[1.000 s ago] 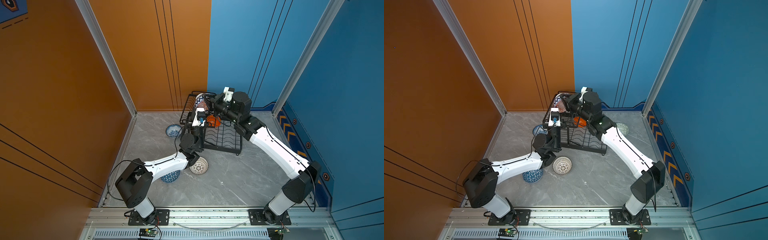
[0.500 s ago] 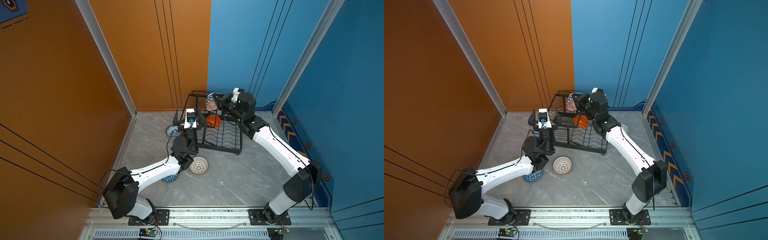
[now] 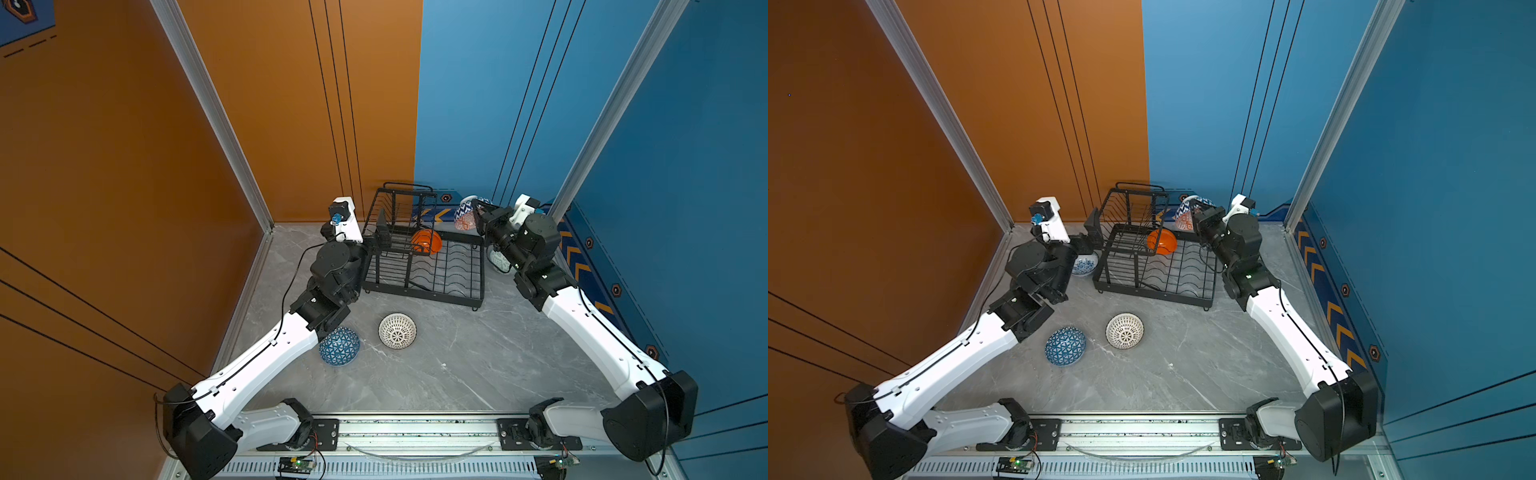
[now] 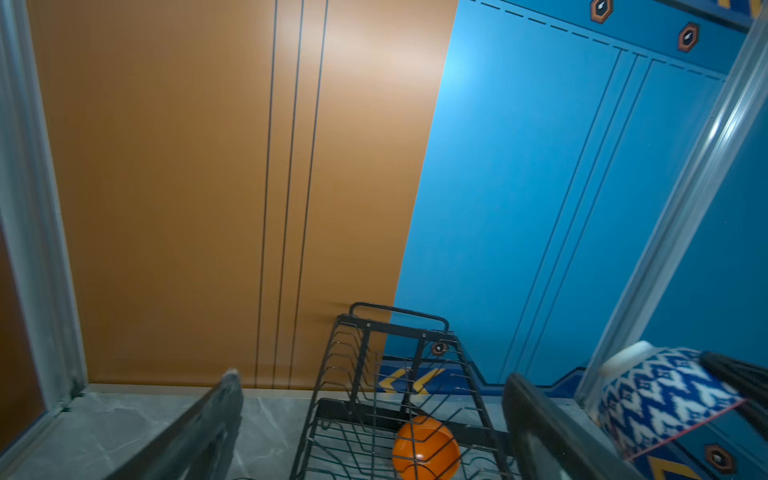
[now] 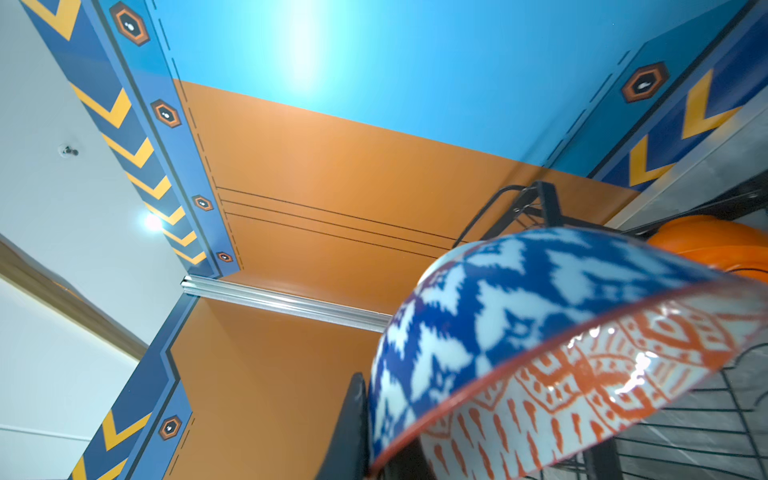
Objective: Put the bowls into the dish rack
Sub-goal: 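Carry the patterned bowl over the rack with the right gripper while the left withdraws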
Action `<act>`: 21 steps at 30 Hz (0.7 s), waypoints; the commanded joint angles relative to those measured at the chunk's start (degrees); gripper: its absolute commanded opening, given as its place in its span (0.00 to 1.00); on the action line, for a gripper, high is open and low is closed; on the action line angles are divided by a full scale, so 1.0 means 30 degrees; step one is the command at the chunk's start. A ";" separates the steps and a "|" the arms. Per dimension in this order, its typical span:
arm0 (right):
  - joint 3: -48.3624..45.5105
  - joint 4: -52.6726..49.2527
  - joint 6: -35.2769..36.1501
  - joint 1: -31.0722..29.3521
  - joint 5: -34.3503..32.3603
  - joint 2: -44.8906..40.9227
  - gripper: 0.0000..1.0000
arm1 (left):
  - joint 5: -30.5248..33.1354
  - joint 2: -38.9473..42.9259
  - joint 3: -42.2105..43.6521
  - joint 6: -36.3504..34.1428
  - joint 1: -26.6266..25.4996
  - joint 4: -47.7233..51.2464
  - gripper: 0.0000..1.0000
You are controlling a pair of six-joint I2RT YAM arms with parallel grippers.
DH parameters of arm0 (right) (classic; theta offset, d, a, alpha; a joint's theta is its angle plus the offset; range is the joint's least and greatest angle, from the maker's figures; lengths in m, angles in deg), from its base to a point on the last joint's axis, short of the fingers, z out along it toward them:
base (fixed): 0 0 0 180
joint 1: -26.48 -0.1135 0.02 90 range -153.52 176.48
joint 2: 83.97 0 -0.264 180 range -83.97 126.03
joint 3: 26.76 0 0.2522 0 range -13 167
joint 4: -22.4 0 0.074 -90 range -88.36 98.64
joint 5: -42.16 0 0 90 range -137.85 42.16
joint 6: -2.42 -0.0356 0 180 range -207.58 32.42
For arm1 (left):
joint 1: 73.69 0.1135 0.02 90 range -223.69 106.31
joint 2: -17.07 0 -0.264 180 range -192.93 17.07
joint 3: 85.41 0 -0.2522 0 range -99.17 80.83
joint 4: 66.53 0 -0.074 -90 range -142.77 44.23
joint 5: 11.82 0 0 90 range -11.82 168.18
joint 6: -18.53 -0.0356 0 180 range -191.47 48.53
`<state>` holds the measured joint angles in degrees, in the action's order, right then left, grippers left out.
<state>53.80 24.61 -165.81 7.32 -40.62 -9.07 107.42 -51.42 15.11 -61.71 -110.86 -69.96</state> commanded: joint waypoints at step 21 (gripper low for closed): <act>-0.3885 1.1538 -0.2514 -0.1092 -0.1358 0.7615 0.00 | -0.9079 -0.0058 -0.0462 0.8627 0.4983 0.4742 0.98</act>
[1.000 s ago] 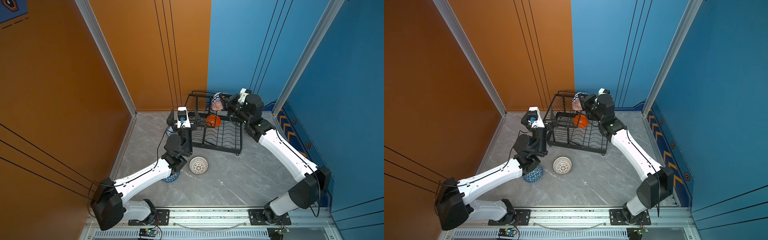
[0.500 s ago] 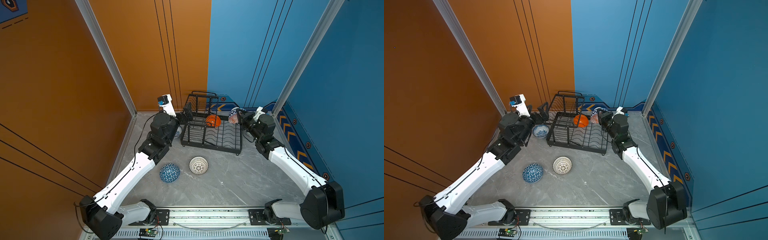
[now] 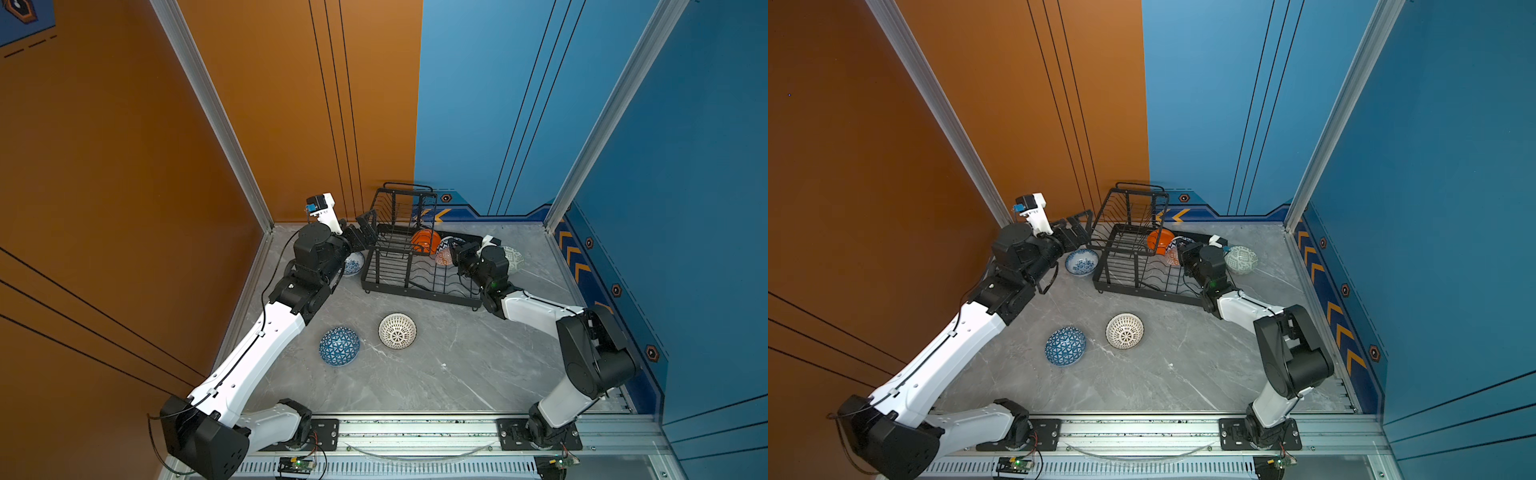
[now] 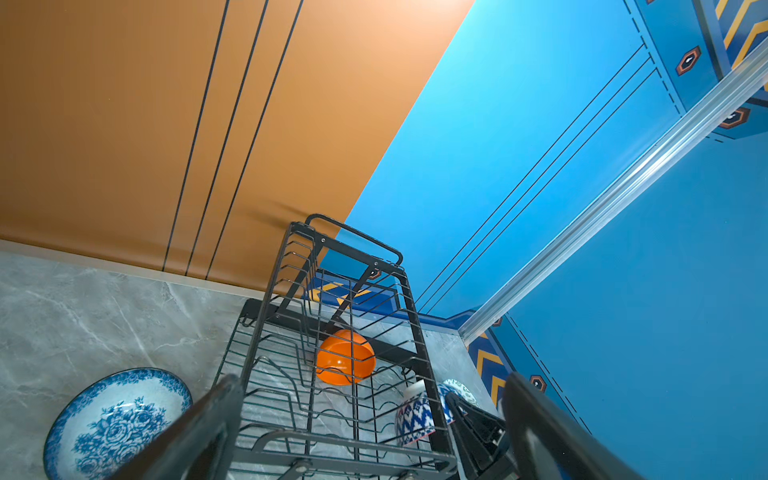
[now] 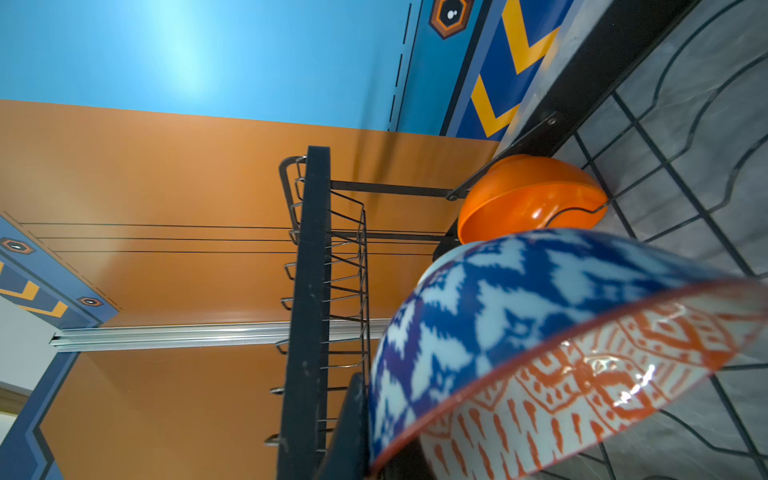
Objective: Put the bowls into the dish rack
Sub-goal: 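Carry the patterned bowl over the rack with the right gripper while the left withdraws, then lower the patterned bowl into the rack beside the orange bowl with the right gripper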
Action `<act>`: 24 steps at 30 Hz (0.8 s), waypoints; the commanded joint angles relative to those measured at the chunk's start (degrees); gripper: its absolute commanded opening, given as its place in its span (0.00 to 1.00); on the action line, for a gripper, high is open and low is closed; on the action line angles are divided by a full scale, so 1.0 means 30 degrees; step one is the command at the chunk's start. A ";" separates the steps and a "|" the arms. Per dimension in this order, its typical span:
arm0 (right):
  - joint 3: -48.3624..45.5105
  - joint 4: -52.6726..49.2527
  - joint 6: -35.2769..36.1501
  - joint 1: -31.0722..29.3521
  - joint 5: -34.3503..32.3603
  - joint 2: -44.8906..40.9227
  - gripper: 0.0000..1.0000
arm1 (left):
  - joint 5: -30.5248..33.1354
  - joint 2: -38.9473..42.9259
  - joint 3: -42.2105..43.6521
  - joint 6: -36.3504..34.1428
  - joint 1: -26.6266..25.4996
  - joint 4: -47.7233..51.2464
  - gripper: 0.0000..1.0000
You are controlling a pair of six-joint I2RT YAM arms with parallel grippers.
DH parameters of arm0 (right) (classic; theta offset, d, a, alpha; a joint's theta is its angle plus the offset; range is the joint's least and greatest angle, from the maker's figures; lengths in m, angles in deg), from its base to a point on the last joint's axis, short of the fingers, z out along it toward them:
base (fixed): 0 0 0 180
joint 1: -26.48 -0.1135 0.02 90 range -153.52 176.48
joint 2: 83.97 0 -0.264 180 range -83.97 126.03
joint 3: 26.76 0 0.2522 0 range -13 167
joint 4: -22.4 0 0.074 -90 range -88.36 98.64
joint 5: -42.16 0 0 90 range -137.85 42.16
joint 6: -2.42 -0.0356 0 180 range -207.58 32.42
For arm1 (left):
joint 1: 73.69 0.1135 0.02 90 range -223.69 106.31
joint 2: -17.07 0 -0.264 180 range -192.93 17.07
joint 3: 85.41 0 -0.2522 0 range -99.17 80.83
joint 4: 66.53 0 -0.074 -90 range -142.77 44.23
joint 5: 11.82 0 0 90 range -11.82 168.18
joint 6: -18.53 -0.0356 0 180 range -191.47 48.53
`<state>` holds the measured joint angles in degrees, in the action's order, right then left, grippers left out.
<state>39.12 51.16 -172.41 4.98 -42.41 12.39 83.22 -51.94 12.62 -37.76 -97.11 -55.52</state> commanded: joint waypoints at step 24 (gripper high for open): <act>0.4482 0.5860 -0.1021 -0.2499 -0.4254 0.6724 0.00 | -0.3511 -0.1495 -0.0367 0.3163 0.0834 -0.0853 0.98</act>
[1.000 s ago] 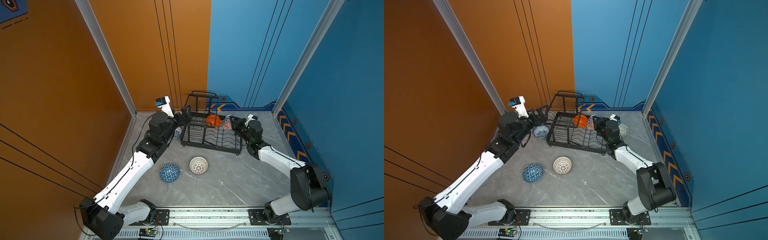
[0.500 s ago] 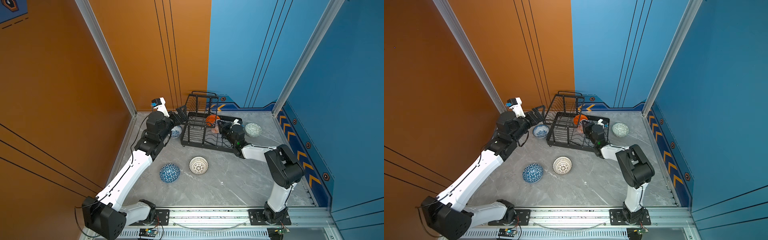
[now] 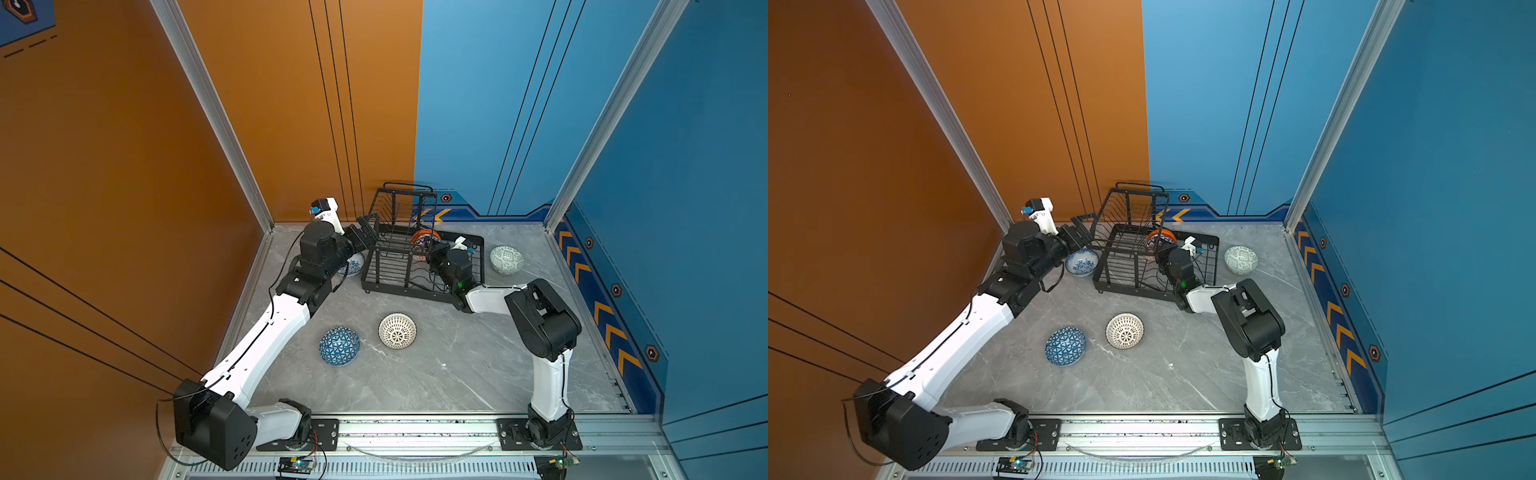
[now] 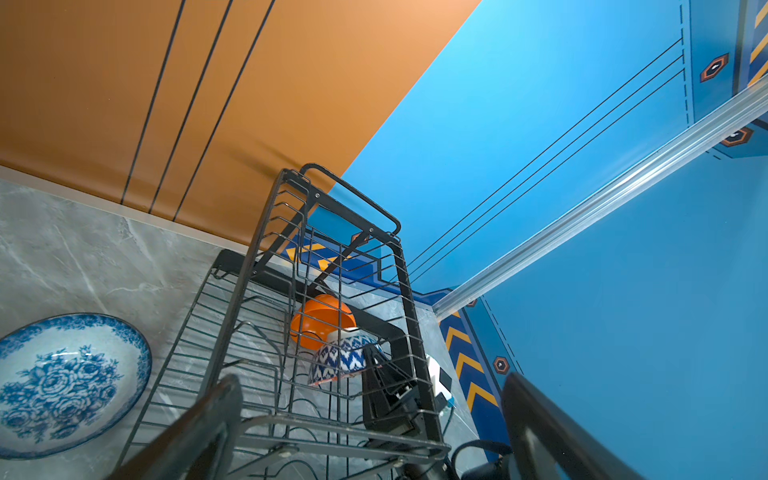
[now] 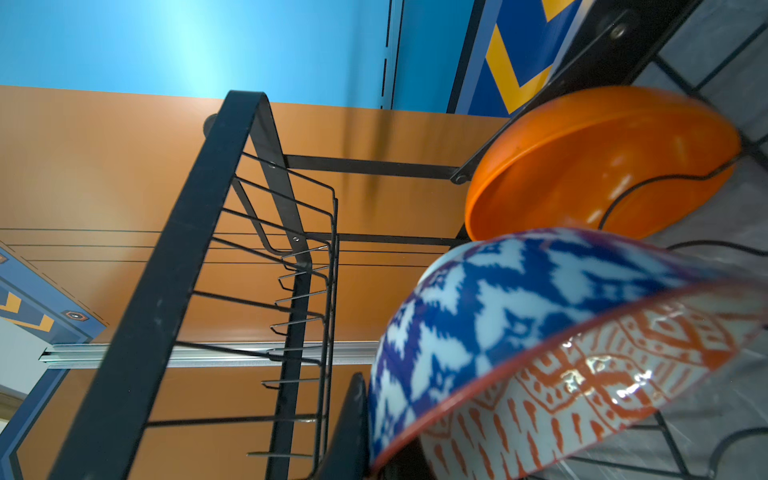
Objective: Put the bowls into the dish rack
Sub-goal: 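Lower the patterned bowl into the rack beside the orange bowl with the right gripper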
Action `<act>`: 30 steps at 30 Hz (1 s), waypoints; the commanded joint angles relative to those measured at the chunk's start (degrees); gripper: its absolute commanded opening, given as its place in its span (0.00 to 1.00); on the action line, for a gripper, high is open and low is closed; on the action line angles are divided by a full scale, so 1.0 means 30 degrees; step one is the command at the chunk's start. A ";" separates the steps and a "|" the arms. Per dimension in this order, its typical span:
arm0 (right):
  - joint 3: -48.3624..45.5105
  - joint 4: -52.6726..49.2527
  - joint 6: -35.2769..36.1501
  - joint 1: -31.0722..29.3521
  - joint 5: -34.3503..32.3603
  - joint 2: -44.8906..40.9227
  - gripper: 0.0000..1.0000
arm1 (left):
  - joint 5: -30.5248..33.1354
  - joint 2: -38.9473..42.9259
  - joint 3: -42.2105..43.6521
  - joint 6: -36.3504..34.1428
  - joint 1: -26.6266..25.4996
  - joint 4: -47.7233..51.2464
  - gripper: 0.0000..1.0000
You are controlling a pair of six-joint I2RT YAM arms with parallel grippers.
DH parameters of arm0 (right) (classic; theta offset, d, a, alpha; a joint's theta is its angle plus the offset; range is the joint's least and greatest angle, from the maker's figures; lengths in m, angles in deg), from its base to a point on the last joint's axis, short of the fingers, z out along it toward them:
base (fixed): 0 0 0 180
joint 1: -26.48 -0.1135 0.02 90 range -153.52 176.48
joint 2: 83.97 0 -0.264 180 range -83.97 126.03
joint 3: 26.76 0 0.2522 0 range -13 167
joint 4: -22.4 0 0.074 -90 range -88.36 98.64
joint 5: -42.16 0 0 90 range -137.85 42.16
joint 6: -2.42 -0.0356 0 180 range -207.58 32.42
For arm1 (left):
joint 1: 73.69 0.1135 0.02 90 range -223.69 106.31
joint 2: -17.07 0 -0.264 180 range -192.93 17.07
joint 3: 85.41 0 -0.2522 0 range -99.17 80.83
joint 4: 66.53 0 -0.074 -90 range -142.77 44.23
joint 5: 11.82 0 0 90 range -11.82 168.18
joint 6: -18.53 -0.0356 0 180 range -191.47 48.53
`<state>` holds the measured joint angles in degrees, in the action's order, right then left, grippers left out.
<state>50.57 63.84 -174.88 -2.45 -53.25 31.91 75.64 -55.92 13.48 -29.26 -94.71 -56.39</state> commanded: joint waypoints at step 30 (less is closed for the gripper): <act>0.1973 0.2734 0.0507 0.0151 -0.1149 0.3172 0.00 | -0.2962 -0.0110 -0.0124 0.0020 -0.0231 0.0378 0.98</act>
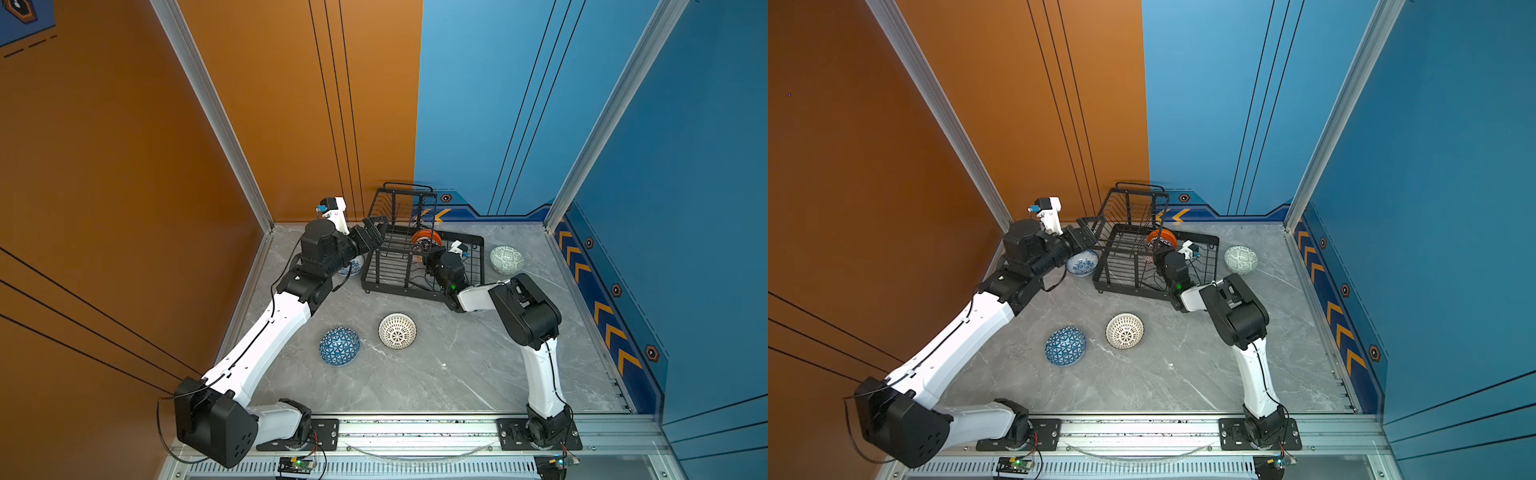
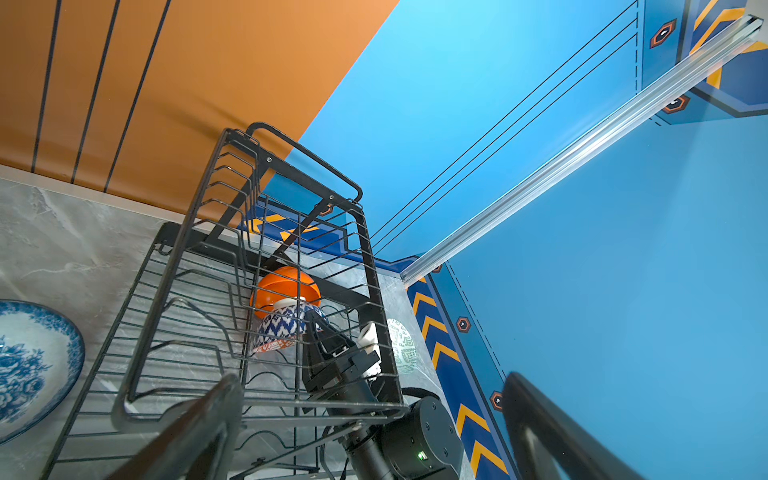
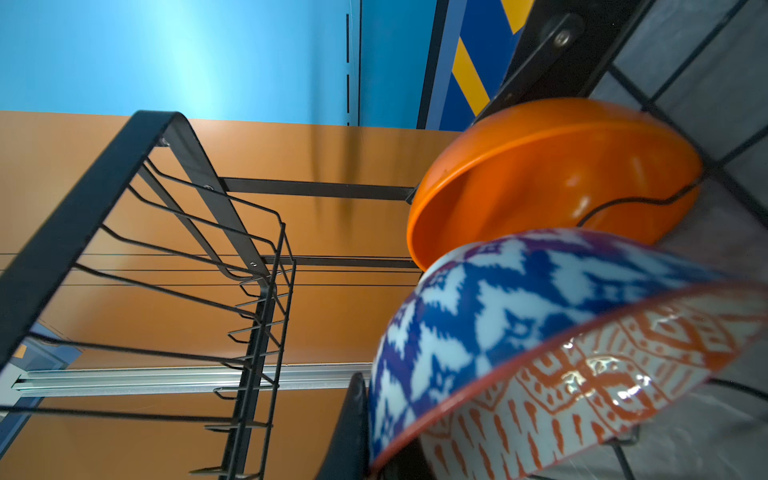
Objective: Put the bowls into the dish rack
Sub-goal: 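Lower the patterned bowl into the rack beside the orange bowl with the right gripper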
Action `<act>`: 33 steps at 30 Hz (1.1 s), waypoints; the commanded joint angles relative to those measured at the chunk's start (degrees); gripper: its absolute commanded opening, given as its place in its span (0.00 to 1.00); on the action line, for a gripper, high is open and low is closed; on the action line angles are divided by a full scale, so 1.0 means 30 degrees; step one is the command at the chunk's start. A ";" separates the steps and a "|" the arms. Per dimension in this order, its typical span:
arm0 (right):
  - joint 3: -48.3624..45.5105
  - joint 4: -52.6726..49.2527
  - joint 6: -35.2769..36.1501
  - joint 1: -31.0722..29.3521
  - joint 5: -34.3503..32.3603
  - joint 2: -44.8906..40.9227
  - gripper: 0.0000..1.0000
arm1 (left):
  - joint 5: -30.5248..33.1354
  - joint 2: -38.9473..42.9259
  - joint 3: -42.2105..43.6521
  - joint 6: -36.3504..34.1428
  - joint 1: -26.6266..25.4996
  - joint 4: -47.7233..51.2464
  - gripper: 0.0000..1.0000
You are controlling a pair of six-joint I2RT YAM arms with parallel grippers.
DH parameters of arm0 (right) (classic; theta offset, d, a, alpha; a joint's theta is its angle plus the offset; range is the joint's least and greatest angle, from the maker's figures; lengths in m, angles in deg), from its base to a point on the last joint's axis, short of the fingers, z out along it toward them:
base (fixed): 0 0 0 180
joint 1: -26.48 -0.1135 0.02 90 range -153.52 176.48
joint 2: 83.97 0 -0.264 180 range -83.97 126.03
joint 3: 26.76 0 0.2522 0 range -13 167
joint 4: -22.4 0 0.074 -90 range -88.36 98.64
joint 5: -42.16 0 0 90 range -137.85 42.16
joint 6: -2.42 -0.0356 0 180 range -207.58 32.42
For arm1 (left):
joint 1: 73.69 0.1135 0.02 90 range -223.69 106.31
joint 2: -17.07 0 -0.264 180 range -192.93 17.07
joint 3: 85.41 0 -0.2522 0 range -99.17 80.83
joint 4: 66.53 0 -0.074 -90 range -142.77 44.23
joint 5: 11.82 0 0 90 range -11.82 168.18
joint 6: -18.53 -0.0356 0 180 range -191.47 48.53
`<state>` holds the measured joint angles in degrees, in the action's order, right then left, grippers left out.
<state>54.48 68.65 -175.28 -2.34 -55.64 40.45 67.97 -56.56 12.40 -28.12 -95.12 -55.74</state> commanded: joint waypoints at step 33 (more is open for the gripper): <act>-0.0705 0.0651 -0.0235 -0.1188 -0.3131 0.0188 0.11 | -0.0249 0.0948 0.0716 -0.0765 -0.0020 0.0693 0.98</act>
<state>52.80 72.12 -175.65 -5.42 -64.18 42.51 67.59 -55.35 13.65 -28.80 -95.12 -54.21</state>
